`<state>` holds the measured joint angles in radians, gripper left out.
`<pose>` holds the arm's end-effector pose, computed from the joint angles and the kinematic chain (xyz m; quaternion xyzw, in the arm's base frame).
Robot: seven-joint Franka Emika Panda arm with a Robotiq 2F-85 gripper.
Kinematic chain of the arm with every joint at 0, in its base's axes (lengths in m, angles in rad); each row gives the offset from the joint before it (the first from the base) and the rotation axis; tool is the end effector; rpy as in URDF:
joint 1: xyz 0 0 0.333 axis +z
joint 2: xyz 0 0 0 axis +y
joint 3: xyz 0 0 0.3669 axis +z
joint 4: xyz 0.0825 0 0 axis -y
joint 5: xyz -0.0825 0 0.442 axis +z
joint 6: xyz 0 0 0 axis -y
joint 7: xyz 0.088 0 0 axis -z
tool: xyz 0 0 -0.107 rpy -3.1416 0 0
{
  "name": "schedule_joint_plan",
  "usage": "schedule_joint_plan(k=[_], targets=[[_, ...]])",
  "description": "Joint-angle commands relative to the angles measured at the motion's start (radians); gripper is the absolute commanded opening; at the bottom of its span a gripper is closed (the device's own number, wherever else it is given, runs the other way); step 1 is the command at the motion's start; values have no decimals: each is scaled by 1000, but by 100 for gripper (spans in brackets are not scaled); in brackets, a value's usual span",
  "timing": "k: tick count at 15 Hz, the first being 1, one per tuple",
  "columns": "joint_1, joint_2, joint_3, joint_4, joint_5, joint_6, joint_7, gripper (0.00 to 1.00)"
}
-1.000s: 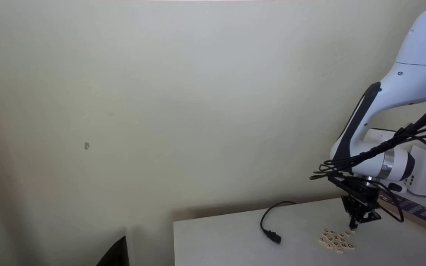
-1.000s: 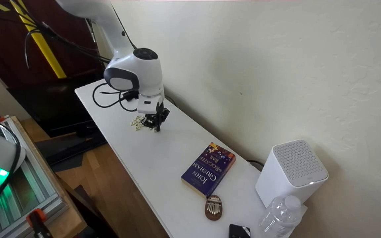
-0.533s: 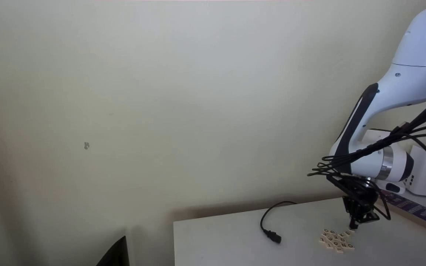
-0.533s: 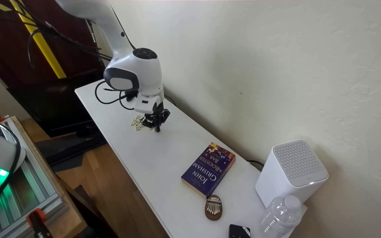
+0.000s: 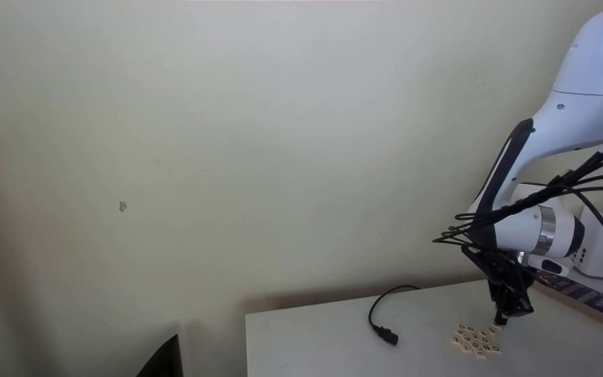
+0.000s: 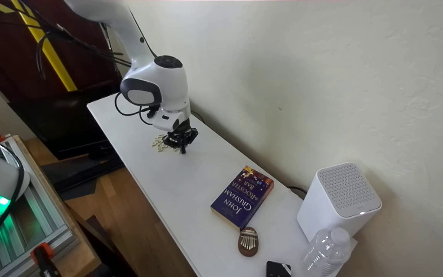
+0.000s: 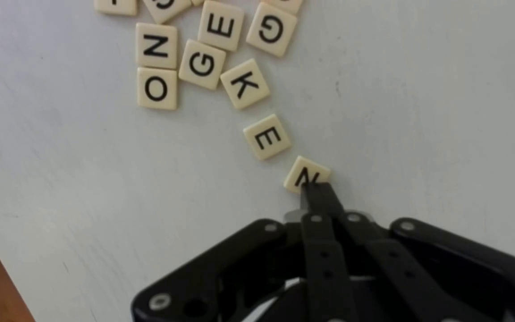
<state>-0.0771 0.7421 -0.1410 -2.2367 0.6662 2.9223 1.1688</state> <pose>0.5109 -0.1637 0.0187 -0.5380 0.8427 0.0165 0.0115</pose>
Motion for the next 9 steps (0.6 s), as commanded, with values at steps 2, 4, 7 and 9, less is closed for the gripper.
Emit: schedule_joint_plan(k=[2,4,7,9], targets=[[31,35,-26,11,7,-58,127,0],[27,31,-24,12,9,-80,173,0],[11,29,-14,15,14,-95,223,0],[13,30,-16,16,14,-95,262,0]])
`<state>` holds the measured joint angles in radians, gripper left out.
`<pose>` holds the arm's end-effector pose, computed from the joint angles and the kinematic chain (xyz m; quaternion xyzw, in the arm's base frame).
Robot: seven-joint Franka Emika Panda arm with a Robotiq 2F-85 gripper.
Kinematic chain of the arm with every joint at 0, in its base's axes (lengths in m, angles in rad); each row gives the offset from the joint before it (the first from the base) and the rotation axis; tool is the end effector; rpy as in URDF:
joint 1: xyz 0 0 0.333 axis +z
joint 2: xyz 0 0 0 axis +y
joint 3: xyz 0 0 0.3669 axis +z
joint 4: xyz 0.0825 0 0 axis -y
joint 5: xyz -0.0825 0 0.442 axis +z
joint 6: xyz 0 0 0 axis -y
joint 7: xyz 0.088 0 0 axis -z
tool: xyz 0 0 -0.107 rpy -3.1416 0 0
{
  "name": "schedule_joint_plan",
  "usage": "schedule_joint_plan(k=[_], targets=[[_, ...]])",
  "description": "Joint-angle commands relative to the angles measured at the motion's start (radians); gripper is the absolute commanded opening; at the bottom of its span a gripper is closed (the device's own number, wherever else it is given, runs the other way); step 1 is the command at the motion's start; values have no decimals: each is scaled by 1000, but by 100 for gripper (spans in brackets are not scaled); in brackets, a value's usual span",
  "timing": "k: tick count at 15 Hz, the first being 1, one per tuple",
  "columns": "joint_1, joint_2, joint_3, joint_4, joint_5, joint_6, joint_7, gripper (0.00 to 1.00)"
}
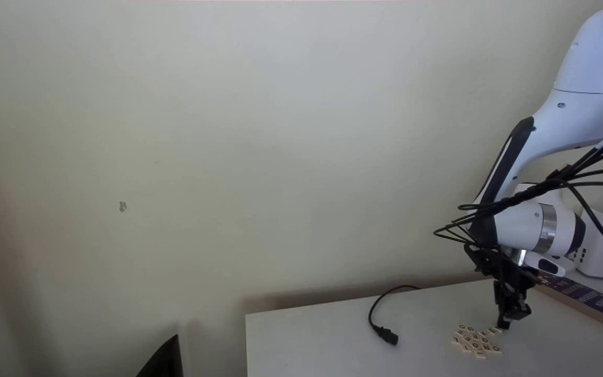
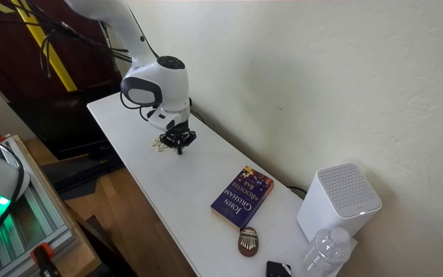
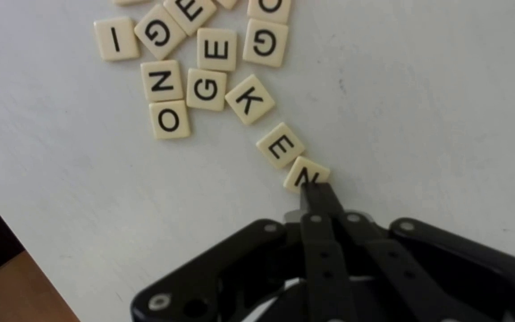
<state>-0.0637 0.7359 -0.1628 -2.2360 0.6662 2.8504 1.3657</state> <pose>0.5072 -0.1638 0.0180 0.4514 -0.8912 -0.0441 0.0004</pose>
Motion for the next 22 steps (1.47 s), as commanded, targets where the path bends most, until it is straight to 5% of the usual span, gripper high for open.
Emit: schedule_joint_plan(k=[1,22], targets=[[1,37,4,15,15,-24,86,0],[-5,39,12,28,9,-92,397,0]])
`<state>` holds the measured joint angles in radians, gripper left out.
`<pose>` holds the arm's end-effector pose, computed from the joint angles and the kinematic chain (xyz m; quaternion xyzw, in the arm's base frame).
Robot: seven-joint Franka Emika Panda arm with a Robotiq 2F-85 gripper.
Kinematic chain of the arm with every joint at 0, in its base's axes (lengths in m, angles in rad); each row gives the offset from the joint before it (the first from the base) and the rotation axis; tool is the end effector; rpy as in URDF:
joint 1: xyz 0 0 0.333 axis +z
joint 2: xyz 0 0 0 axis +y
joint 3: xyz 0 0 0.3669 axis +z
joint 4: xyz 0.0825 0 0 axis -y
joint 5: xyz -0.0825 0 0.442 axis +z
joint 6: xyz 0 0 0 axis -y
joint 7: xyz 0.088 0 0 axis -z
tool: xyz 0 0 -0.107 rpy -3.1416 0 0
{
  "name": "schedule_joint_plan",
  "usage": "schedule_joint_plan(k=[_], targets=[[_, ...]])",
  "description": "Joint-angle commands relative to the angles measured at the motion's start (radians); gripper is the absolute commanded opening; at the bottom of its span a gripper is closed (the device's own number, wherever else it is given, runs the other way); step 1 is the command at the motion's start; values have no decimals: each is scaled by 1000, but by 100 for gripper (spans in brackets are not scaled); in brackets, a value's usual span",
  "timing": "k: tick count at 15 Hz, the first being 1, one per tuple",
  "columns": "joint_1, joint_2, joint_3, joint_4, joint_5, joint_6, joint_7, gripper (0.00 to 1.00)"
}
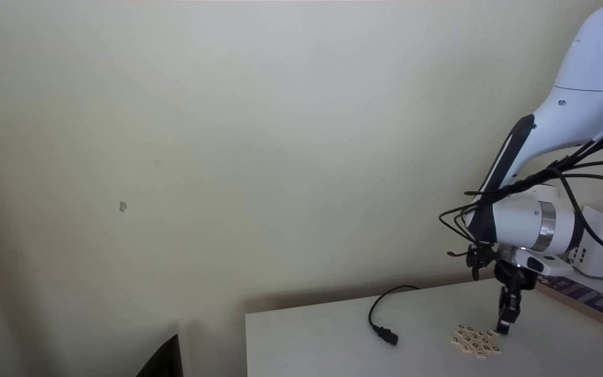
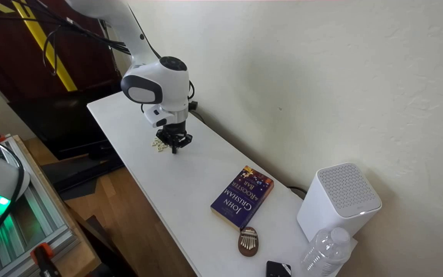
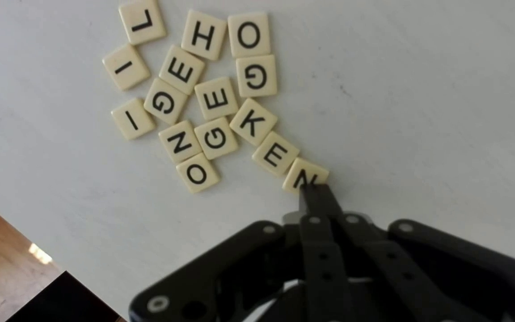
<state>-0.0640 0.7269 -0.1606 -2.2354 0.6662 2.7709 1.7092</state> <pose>0.5045 -0.1559 0.0167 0.2932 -0.9526 -0.0783 0.0200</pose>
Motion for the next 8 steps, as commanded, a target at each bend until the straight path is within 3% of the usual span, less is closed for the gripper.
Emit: schedule_joint_plan(k=[1,8], targets=[[-7,47,11,27,11,-5,61,0],[-15,-23,17,-32,13,49,36,0]])
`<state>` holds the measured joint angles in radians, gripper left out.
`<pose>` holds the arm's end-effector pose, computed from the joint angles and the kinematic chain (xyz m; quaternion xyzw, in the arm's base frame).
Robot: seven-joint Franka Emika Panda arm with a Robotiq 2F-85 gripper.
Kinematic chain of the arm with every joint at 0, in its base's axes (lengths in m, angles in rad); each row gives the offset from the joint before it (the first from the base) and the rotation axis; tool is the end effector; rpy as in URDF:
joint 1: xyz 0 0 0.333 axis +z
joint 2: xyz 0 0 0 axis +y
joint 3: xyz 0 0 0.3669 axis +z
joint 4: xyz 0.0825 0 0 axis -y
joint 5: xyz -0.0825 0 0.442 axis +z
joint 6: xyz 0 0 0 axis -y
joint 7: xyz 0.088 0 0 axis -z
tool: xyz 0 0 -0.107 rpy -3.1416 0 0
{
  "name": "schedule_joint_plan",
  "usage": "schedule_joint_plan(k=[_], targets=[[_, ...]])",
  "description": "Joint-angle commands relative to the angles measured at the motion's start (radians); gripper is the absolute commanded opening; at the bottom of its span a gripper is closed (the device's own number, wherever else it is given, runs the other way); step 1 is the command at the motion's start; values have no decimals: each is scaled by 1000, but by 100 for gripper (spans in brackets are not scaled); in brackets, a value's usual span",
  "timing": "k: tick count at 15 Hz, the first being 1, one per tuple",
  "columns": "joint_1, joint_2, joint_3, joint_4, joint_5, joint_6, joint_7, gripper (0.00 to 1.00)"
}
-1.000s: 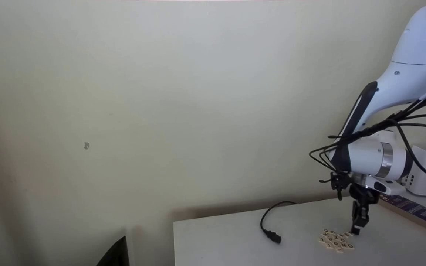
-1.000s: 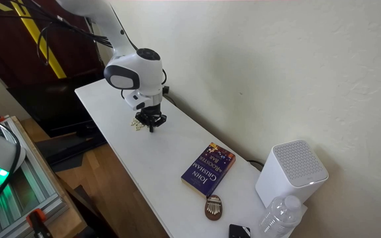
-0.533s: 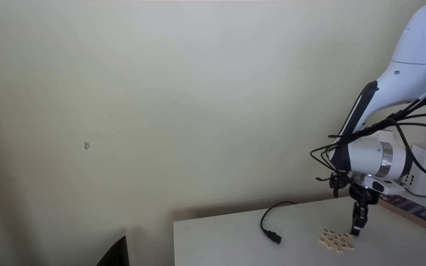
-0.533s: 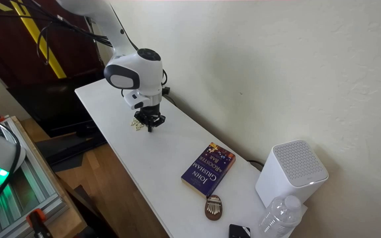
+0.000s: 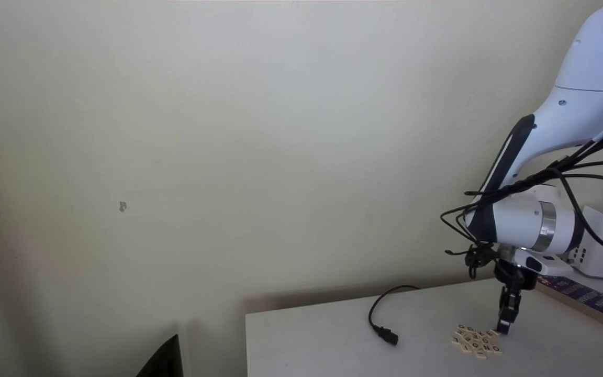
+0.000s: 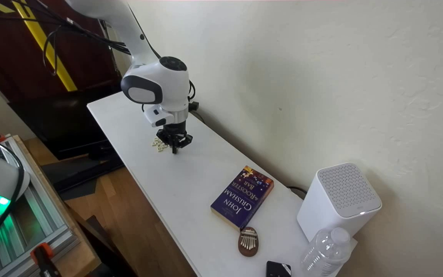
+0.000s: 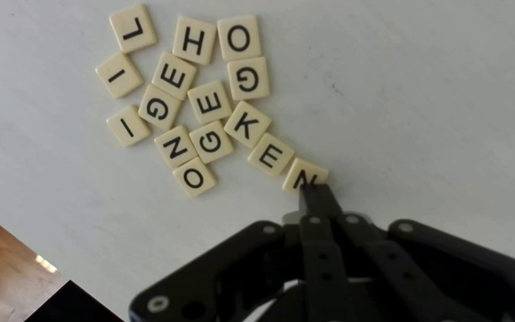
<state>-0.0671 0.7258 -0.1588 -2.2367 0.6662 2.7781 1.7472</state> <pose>0.5044 -0.1569 0.0174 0.2742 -0.9585 -0.0754 0.0197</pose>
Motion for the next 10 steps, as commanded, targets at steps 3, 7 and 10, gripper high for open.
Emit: schedule_joint_plan(k=[3,7,10], targets=[[-3,-56,15,-75,14,109,-13,0],[-10,-90,36,-114,15,181,-33,0],[-31,-121,85,-140,12,199,-103,0]])
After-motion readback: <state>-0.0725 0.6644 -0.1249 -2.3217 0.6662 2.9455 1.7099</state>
